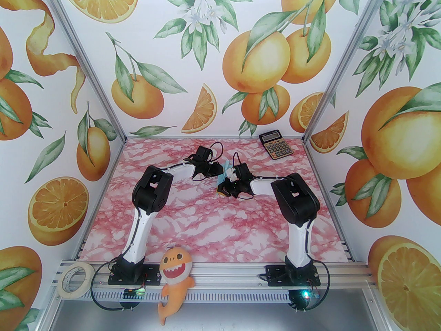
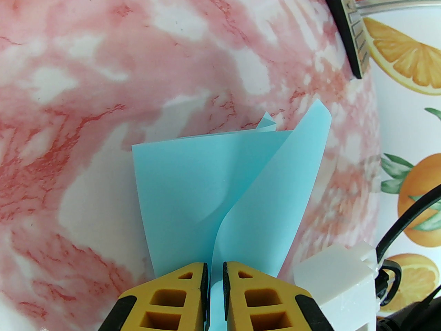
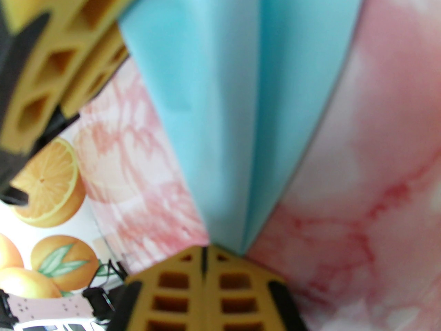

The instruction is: Fold a paper plane with a square sheet of paper (fold left side to right side)

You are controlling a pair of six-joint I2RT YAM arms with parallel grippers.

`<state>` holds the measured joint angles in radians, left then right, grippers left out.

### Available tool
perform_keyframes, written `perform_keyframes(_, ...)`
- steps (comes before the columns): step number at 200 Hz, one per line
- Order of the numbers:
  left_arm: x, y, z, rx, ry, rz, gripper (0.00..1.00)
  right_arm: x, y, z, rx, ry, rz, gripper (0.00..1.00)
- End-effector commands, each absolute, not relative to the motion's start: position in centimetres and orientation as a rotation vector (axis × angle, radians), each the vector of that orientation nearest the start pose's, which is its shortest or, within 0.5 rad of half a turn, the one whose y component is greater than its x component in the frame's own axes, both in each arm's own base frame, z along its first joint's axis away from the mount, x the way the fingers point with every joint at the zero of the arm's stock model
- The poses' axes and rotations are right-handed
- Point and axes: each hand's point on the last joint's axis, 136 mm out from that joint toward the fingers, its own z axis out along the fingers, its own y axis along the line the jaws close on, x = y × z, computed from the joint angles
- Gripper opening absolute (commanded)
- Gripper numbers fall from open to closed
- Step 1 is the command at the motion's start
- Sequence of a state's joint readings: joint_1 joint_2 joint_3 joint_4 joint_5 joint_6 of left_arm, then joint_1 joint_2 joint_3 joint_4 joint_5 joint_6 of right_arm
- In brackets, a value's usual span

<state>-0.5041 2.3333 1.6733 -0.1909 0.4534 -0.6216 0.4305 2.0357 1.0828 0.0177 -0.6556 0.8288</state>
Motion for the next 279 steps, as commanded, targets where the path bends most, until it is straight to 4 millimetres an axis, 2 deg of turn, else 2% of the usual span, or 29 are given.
perform_keyframes(1,48.0,-35.1,3.0,0.095,2.576,-1.038,0.17,34.1,26.4,-2.2,0.35,2.894,1.157,0.0)
perform_keyframes(33,48.0,-35.1,2.5,0.1,2.584,-1.032,0.17,34.2,26.3,-1.9,0.347,2.883,1.161,0.02)
perform_keyframes(59,47.9,-35.0,1.8,0.104,2.595,-1.025,0.17,34.7,26.3,-0.9,0.332,2.849,1.177,0.05)
perform_keyframes(75,47.8,-34.9,1.5,0.103,2.601,-1.017,0.17,35.2,26.4,0.3,0.317,2.811,1.194,0.08)
perform_keyframes(118,47.5,-34.8,0.9,0.103,2.611,-1.0,0.17,37.6,26.3,5.0,0.27,2.67,1.246,0.19)
perform_keyframes(146,47.3,-34.8,0.7,0.102,2.615,-0.994,0.16,39.1,25.9,7.0,0.283,2.596,1.284,0.18)
perform_keyframes(156,47.3,-34.8,0.8,0.102,2.613,-0.992,0.16,39.5,25.9,7.0,0.298,2.591,1.285,0.14)
perform_keyframes(182,47.3,-35.0,0.8,0.107,2.612,-0.998,0.16,40.3,26.1,7.0,0.307,2.584,1.297,0.14)
perform_keyframes(218,47.3,-35.1,0.8,0.108,2.613,-1.001,0.16,41.2,26.3,5.5,0.323,2.605,1.268,0.09)
perform_keyframes(279,47.3,-35.4,1.0,0.115,2.613,-1.008,0.17,42.4,26.5,3.5,0.345,2.639,1.217,0.08)
